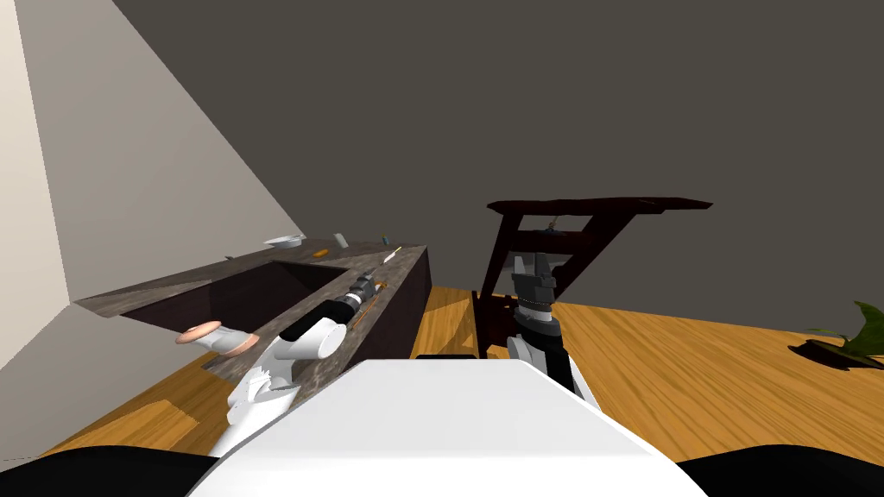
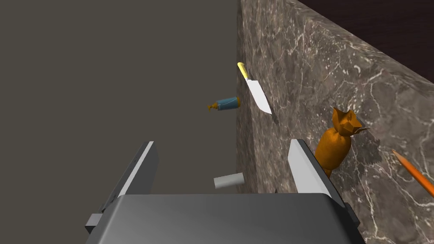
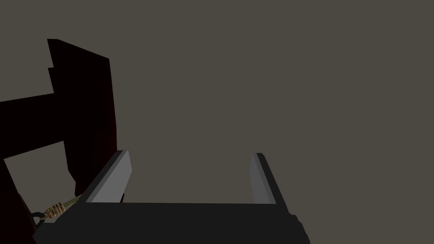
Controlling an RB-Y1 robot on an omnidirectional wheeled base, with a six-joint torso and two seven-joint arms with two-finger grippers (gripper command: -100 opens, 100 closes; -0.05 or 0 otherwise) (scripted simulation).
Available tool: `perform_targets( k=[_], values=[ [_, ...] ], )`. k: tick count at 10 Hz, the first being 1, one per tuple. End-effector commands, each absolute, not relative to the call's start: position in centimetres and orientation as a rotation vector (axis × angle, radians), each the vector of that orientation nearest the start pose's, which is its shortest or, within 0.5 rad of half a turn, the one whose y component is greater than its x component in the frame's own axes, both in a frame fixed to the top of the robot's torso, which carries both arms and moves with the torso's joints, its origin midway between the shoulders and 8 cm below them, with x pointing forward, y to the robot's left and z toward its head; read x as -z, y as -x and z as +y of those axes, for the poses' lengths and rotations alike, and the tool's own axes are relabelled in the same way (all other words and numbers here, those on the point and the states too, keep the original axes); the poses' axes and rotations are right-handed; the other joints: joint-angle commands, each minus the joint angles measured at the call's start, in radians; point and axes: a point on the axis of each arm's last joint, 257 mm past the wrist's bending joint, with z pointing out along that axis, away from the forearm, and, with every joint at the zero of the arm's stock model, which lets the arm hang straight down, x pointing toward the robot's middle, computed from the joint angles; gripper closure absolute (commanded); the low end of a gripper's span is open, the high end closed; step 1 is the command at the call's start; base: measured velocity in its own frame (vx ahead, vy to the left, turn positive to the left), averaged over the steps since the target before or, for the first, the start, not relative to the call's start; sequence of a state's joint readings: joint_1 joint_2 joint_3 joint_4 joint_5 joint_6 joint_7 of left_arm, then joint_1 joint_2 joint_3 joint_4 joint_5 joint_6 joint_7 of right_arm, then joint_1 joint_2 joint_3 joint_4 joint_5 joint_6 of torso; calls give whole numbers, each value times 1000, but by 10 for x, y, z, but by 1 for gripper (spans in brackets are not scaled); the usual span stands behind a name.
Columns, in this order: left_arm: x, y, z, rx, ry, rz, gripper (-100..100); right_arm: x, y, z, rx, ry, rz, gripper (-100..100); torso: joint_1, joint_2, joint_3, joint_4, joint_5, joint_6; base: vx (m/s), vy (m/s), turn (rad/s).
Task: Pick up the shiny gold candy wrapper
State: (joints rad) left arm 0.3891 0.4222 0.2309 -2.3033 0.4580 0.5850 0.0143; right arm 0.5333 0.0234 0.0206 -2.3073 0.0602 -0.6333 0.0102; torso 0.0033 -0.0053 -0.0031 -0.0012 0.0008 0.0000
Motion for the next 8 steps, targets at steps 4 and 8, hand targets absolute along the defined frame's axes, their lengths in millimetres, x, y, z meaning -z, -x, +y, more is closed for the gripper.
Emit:
perform_targets(
  k=[4, 8],
  values=[
    [175, -418, 366, 984, 1431, 1463, -100, -49, -314, -264, -1292, -528, 542, 0, -1, 1, 1, 0, 0, 0, 55, 35, -40],
    [206, -410, 376, 914, 1532, 1554, -100, -49, -314, -264, -1292, -528, 542, 0, -1, 2, 1, 0, 0, 0, 58, 36, -36]
  ],
)
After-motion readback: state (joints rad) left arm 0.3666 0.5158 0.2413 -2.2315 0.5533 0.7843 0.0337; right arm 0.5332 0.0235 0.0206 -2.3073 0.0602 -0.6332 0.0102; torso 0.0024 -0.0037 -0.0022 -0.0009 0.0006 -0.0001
